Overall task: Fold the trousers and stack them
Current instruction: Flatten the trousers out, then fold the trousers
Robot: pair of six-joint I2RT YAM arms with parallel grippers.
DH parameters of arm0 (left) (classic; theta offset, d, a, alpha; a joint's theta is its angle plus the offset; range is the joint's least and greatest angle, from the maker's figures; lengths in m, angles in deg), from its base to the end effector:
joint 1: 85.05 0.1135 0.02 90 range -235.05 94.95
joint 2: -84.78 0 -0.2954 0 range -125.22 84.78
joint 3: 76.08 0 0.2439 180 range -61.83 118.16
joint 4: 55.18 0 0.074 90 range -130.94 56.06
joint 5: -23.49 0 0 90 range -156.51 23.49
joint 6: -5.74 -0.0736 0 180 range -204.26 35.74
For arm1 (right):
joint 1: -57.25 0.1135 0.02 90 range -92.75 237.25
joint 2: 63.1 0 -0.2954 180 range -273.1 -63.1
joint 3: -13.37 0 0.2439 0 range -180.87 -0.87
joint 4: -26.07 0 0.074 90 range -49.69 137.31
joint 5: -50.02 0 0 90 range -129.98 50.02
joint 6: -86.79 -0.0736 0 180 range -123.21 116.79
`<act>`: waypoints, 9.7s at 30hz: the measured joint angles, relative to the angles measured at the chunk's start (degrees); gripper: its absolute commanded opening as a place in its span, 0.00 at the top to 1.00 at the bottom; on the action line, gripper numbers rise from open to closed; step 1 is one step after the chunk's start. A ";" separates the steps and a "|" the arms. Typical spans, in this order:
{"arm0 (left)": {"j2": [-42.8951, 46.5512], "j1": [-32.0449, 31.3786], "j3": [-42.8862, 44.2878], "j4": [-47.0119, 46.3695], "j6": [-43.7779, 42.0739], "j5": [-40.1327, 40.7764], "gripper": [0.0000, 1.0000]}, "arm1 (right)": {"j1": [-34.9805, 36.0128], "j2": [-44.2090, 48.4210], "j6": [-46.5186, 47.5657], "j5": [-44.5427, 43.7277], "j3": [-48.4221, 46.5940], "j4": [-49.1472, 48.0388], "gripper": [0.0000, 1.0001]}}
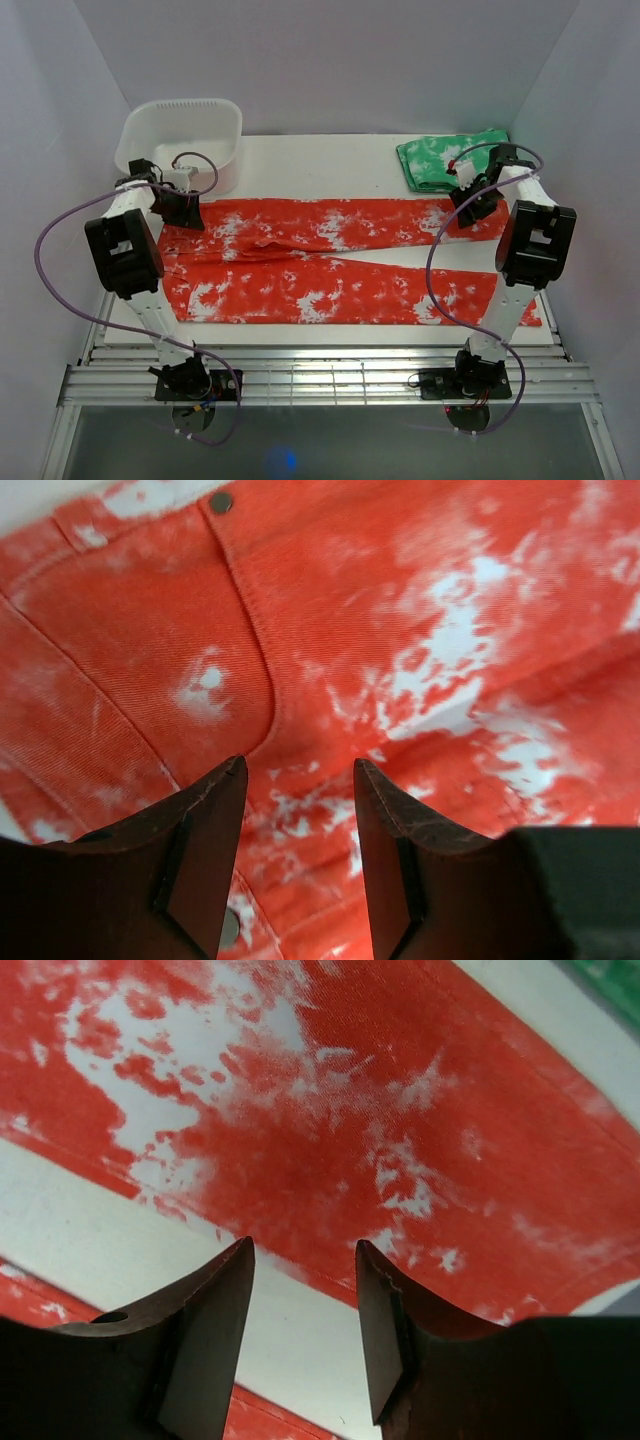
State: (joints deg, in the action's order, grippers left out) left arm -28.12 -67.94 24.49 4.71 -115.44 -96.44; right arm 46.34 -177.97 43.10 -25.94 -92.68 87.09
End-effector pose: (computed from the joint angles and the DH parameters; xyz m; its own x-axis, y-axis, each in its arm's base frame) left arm 0.4077 0.0871 0.2023 -0.8352 0.2123 -0.5072 0.3776 0.8920 -0.2484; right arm 0.4309 -0.0649 0.2076 -0.7101 -0.5775 -0.4027 -0.5964 0.7974 -0.0919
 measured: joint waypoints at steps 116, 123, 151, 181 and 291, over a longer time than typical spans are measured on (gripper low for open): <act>29.57 16.65 -26.25 -22.40 -22.14 -18.01 1.00 | -14.25 47.91 39.23 16.24 19.63 -12.11 0.92; 29.99 22.69 -39.95 -13.77 -38.32 -18.86 1.00 | -29.68 67.82 59.23 16.81 53.46 -6.25 0.92; 20.06 24.90 -25.92 3.48 -46.69 -15.45 0.58 | -33.83 75.34 67.73 9.86 56.13 14.45 0.09; 15.34 10.36 -24.68 4.94 -20.65 -1.68 0.52 | -25.62 46.84 49.99 3.76 43.82 20.17 0.24; 13.68 24.92 -27.56 0.28 9.84 -1.57 0.53 | -25.03 2.47 -8.61 10.45 13.35 15.28 0.83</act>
State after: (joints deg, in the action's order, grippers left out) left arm -14.44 -43.03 -3.07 4.99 -105.60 -98.01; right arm 21.31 -175.50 34.49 -15.49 -79.33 102.37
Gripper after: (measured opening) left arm 0.470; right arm 0.331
